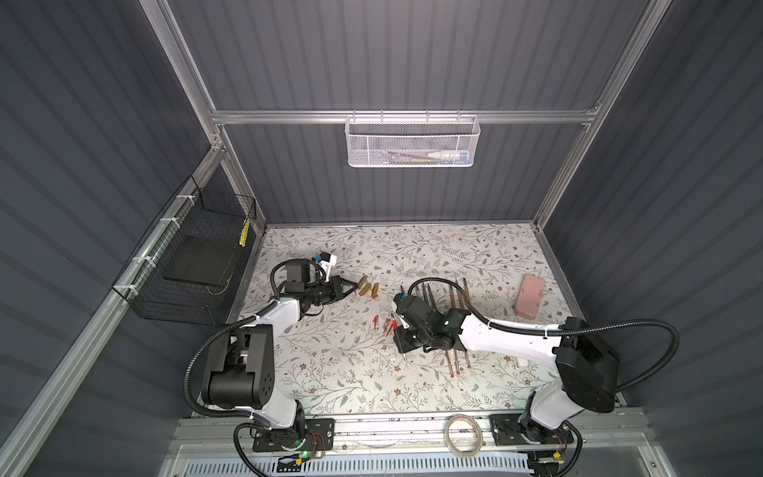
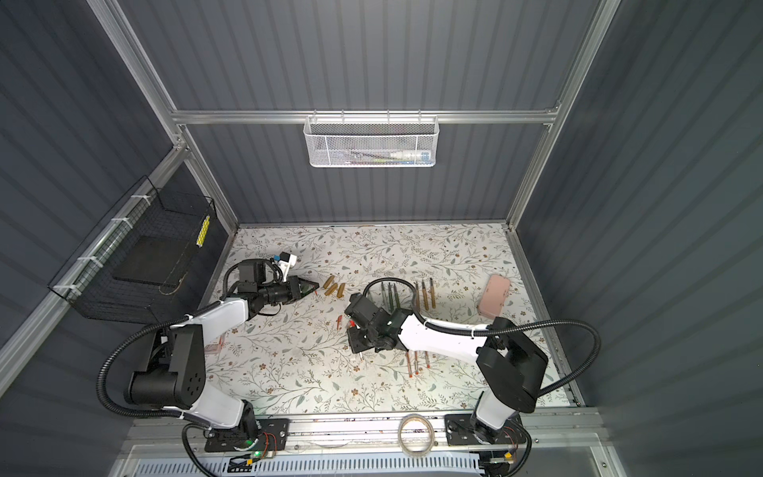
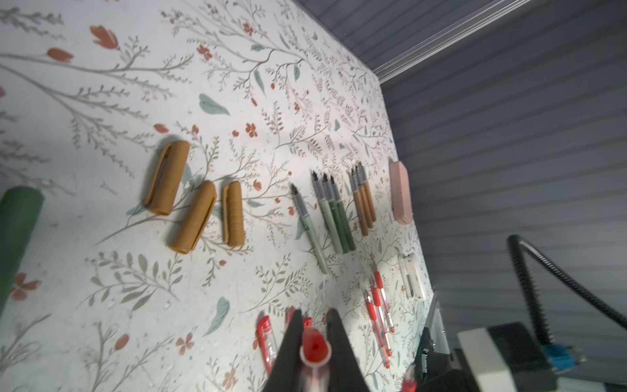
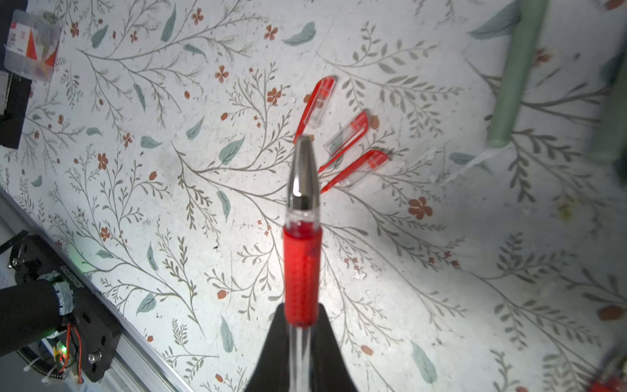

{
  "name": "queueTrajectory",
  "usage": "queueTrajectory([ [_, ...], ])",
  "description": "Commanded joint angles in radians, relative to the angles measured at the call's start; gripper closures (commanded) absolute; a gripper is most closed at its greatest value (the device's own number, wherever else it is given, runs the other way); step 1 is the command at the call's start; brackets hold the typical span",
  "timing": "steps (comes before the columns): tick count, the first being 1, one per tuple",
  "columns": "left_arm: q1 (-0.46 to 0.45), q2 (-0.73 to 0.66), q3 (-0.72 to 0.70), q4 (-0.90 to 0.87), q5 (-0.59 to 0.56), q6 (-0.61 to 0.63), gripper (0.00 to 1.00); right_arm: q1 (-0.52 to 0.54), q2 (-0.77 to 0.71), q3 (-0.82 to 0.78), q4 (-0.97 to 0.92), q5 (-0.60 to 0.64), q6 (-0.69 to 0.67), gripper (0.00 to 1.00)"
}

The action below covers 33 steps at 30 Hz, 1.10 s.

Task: Remove pen caps from pens
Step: Place the pen at the bottom-center of the table.

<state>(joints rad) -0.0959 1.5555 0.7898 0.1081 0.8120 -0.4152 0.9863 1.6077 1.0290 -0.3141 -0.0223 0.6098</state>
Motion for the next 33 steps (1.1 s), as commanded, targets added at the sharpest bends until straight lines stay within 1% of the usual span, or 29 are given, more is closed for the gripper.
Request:
queueTrajectory([
  [1, -0.049, -0.016, -0.051, -0.068, -0.078, 0.1, 1.0, -0.031, -0.01, -0.035, -0.069, 0.014, 0.062, 1.0],
  [4, -0.084, -0.004, -0.086, -0.089, -0.143, 0.149, 1.0, -0.042, -0.028, -0.063, -0.105, 0.024, 0.081, 1.0],
  [7, -0.094, 0.016, -0.121, -0.039, -0.185, 0.122, 1.0, -0.056, -0.029, -0.086, -0.119, 0.026, 0.107, 1.0],
  [12, -0.109, 0.06, -0.097, -0.035, -0.224, 0.091, 1.0, -0.067, -0.033, -0.141, -0.134, 0.046, 0.137, 1.0],
  [16, -0.145, 0.091, -0.066, -0.042, -0.23, 0.086, 0.99, -0.081, -0.018, -0.162, -0.171, 0.055, 0.146, 1.0],
  [20, -0.171, 0.14, -0.031, -0.056, -0.236, 0.089, 0.91, -0.088, -0.008, -0.187, -0.176, 0.064, 0.142, 1.0],
  [22, -0.177, 0.153, -0.017, -0.076, -0.259, 0.096, 0.85, -0.094, 0.006, -0.178, -0.197, 0.065, 0.135, 1.0],
  [23, -0.178, 0.155, -0.006, -0.098, -0.271, 0.103, 0.83, -0.094, 0.008, -0.171, -0.21, 0.071, 0.131, 0.99],
  [26, -0.18, 0.144, -0.021, -0.093, -0.291, 0.118, 0.8, -0.094, 0.005, -0.179, -0.195, 0.076, 0.13, 0.98],
  [28, -0.18, 0.137, -0.04, -0.071, -0.293, 0.116, 0.74, -0.095, 0.018, -0.177, -0.198, 0.085, 0.125, 0.97],
  [31, -0.18, 0.124, -0.023, -0.102, -0.296, 0.111, 0.68, -0.095, 0.035, -0.156, -0.237, 0.098, 0.126, 0.93],
  [33, -0.18, 0.114, -0.029, -0.098, -0.297, 0.113, 0.66, -0.095, 0.028, -0.17, -0.215, 0.097, 0.126, 0.88],
])
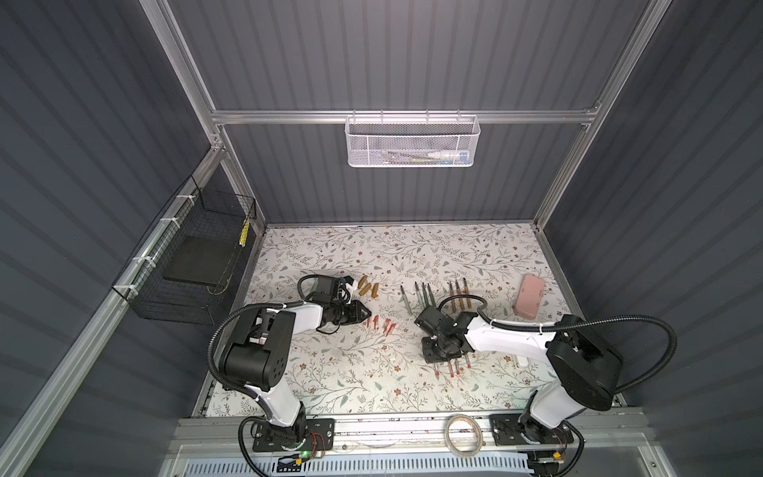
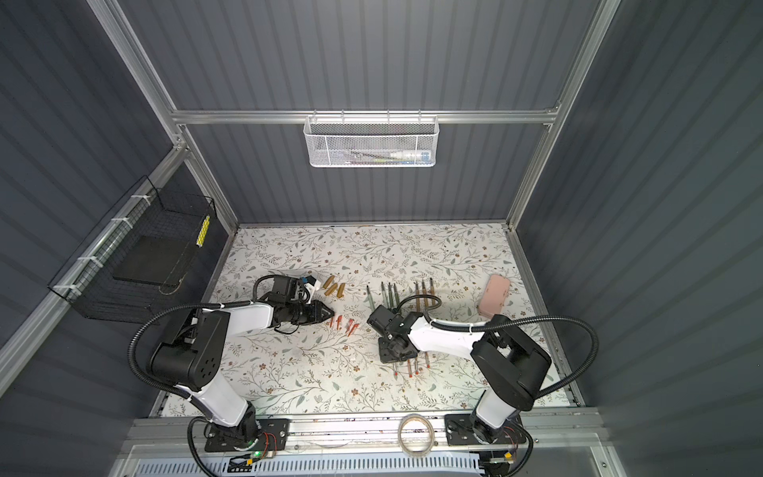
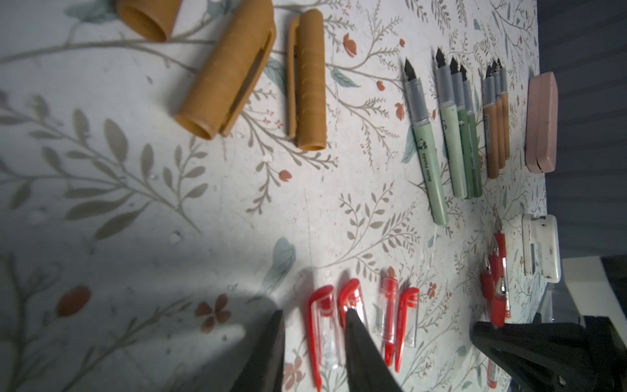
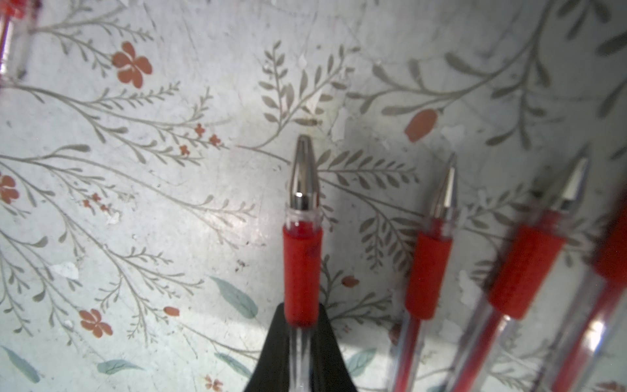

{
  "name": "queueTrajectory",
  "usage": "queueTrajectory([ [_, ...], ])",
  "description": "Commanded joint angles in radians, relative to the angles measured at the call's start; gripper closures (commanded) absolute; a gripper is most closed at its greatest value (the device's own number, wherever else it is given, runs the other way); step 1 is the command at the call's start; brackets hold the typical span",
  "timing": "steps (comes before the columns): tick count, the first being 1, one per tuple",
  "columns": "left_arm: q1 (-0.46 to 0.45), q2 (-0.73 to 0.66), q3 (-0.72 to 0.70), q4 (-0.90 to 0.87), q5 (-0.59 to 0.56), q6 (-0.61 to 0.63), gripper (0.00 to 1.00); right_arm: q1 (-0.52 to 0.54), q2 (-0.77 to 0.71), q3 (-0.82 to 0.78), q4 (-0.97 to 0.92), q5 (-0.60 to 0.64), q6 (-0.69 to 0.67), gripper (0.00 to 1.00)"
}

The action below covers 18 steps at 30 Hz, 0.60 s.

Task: Remove pen caps from pens
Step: Place the pen at the bottom-center of the table.

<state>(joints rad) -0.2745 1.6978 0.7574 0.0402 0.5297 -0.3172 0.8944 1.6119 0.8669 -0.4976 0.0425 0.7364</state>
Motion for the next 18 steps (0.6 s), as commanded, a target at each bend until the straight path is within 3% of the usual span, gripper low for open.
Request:
queueTrajectory([
  [1, -0.002, -0.03, -0.003, -0.019, -0.014, 0.012, 0.66, -0.005, 0.023, -0.011, -0.027, 0.037, -0.004, 0.87],
  [5, -0.002, -0.044, 0.016, -0.041, -0.019, 0.015, 0.61, -0.006, 0.035, 0.021, -0.078, 0.061, -0.013, 0.81],
  [12, 0.0, -0.064, 0.124, -0.165, -0.1, 0.154, 0.3, -0.006, 0.011, 0.012, -0.066, 0.068, -0.011, 0.73],
  [18, 0.037, -0.094, 0.159, -0.202, -0.113, 0.21, 0.19, -0.008, -0.038, 0.045, -0.088, 0.114, -0.04, 0.72],
])
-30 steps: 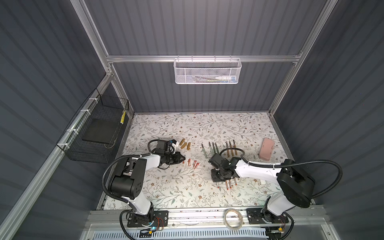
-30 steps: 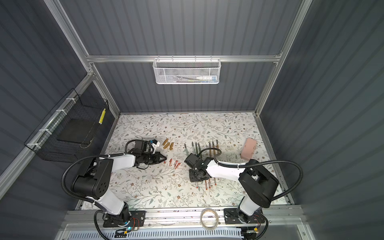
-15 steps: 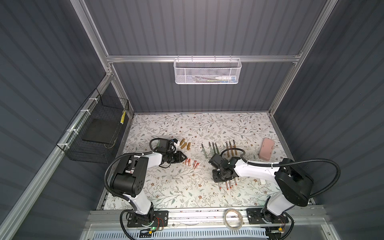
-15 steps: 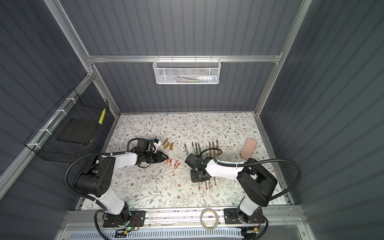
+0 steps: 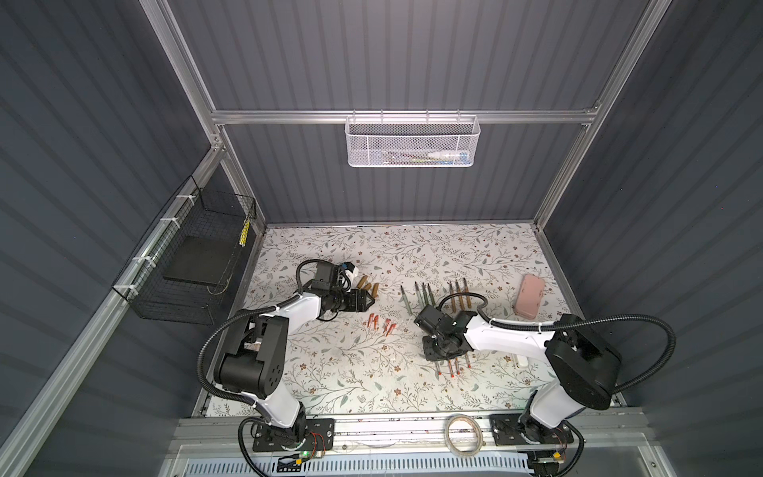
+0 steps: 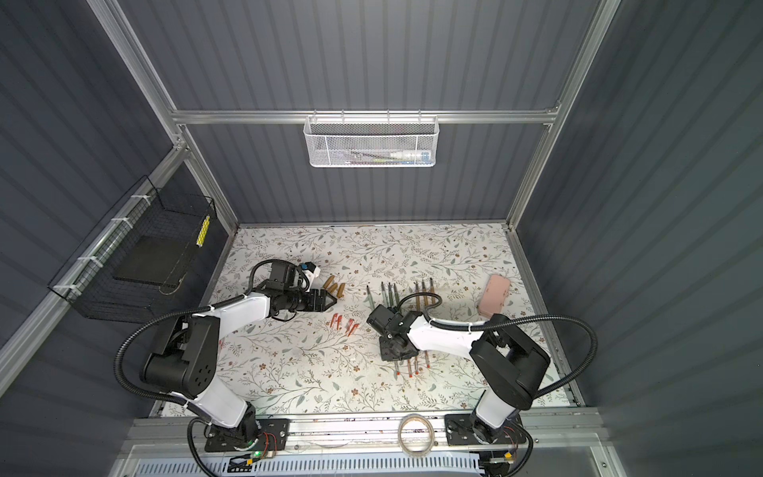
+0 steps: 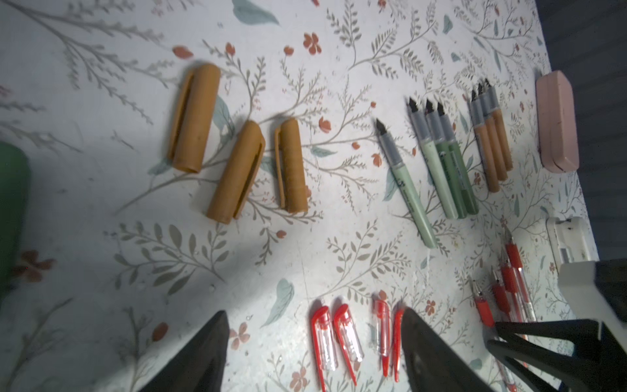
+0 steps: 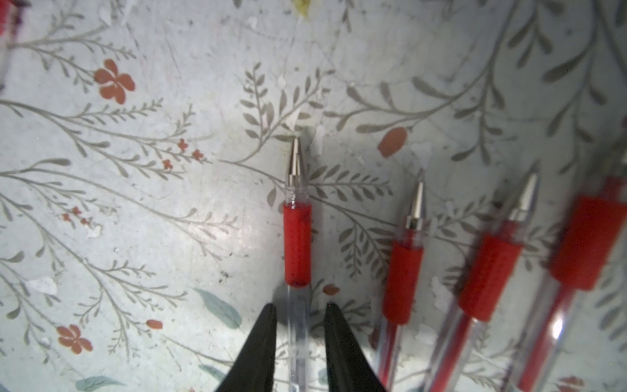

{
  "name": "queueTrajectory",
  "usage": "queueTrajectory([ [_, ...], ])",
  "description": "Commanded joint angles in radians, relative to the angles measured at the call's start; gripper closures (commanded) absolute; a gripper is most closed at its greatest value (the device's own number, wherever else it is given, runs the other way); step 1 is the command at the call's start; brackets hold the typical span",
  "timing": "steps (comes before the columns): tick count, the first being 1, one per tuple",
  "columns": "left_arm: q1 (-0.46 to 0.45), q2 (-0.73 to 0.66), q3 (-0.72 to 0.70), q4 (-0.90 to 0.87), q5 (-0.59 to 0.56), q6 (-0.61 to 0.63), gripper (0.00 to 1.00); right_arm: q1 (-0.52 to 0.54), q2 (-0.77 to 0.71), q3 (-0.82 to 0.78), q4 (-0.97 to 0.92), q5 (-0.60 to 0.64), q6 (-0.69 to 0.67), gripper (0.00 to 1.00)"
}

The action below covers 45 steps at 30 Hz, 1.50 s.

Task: Remove pen caps from pens
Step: Place the pen at the bottom-center of the table, then reset both arms

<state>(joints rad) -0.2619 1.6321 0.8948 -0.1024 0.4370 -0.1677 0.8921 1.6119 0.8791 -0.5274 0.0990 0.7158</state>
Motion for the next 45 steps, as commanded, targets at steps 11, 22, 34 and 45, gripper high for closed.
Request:
queueTrajectory([
  [11, 0.164, -0.081, -0.004, -0.058, -0.235, 0.138, 0.0, -0.102, -0.331, 0.02, 0.013, 0.225, -0.156, 0.48],
  [22, 0.167, -0.086, -0.095, 0.114, -0.348, 0.305, 0.0, -0.283, -0.549, -0.089, 0.147, 0.325, -0.357, 0.01],
  [34, 0.205, -0.059, -0.404, 0.832, -0.36, 0.306, 0.0, -0.539, -0.583, -0.306, 0.476, 0.42, -0.441, 0.01],
  [45, 0.216, 0.095, -0.651, 1.468, -0.373, 0.257, 0.0, -0.673, -0.569, -0.446, 0.844, 0.39, -0.637, 0.01],
])
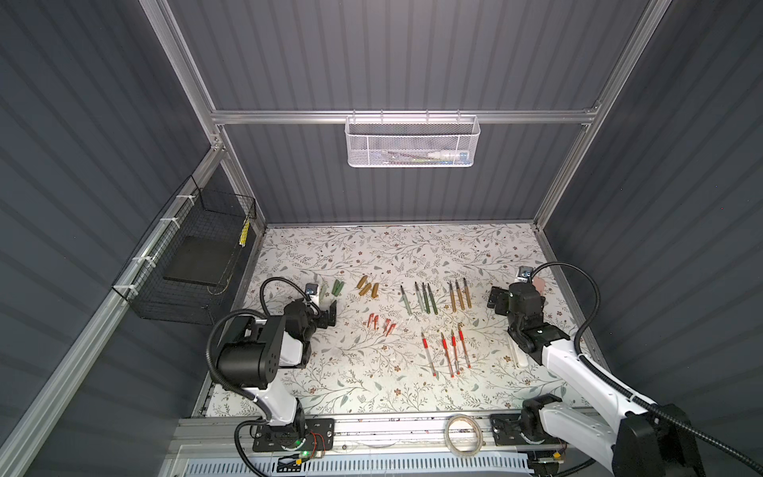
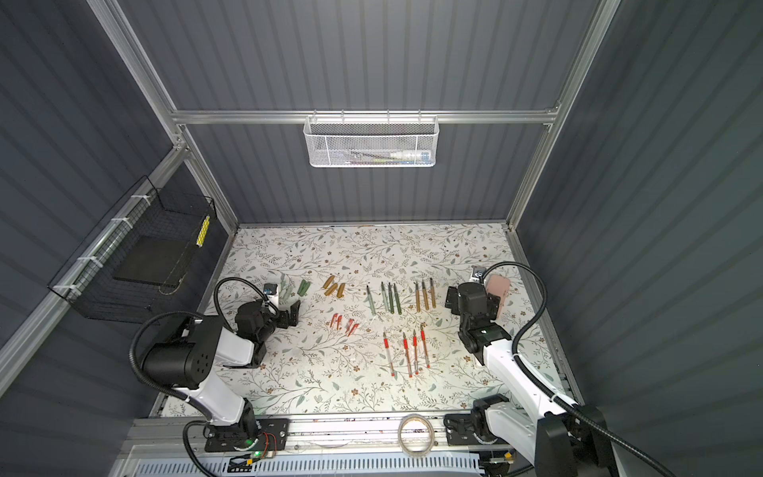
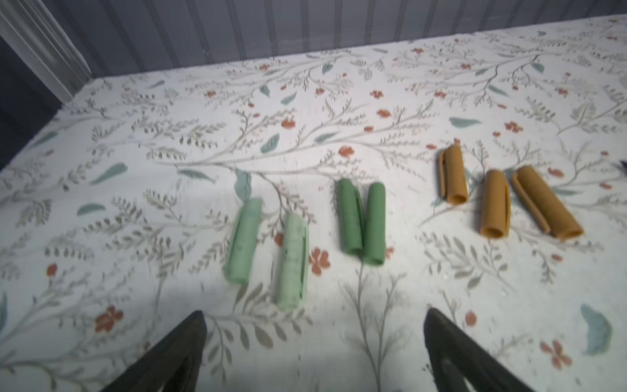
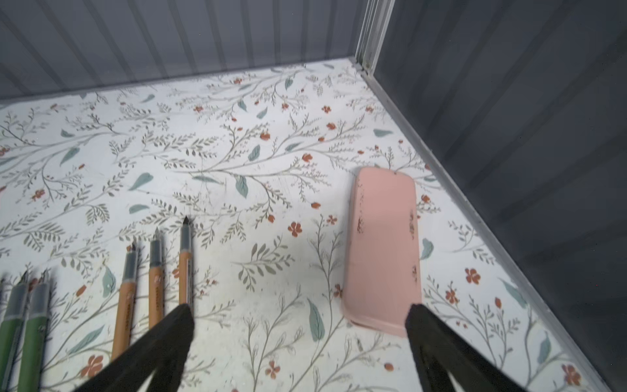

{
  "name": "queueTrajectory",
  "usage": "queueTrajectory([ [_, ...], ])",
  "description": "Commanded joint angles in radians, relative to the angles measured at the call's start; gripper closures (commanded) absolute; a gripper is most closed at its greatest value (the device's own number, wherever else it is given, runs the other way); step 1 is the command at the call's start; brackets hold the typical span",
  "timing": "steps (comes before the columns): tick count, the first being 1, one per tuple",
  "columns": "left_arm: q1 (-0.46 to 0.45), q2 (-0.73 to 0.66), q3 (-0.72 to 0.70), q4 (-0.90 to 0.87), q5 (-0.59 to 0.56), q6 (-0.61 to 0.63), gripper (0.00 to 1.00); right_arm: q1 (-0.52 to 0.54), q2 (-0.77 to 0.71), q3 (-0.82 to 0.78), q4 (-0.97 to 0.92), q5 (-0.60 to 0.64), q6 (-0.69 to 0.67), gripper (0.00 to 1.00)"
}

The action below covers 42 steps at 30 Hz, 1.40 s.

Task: Remove pen caps from pens
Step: Reset both arms

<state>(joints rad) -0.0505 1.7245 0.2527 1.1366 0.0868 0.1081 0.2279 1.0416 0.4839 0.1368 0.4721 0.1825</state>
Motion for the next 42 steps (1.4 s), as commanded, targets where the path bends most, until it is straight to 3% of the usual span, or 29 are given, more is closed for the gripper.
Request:
queueTrajectory([
  [1, 0.005, -0.001, 0.001, 0.204, -0.036, -0.025, 0.0, -0.014, 0.004, -0.08, 0.237, 0.018, -0.13, 0.01],
  [10, 0.004, -0.01, 0.198, -0.181, -0.288, -0.127, 0.0, -0.102, 0.118, -0.193, 0.519, -0.022, -0.156, 0.01],
  [19, 0.003, -0.008, 0.2, -0.181, -0.281, -0.121, 0.0, -0.214, 0.307, -0.184, 0.784, -0.218, -0.134, 0.01],
  [23, 0.003, -0.009, 0.201, -0.182, -0.283, -0.121, 0.0, -0.219, 0.433, -0.199, 0.947, -0.225, -0.14, 0.01],
  [25, 0.003, -0.009, 0.201, -0.182, -0.285, -0.121, 0.0, -0.239, 0.395, -0.162, 0.8, -0.262, -0.113, 0.01],
  [28, 0.003, -0.008, 0.2, -0.178, -0.284, -0.121, 0.0, -0.265, 0.402, -0.163, 0.819, -0.312, -0.103, 0.01],
  [42, 0.003, -0.006, 0.2, -0.175, -0.283, -0.12, 0.0, -0.265, 0.401, -0.165, 0.819, -0.314, -0.104, 0.01],
])
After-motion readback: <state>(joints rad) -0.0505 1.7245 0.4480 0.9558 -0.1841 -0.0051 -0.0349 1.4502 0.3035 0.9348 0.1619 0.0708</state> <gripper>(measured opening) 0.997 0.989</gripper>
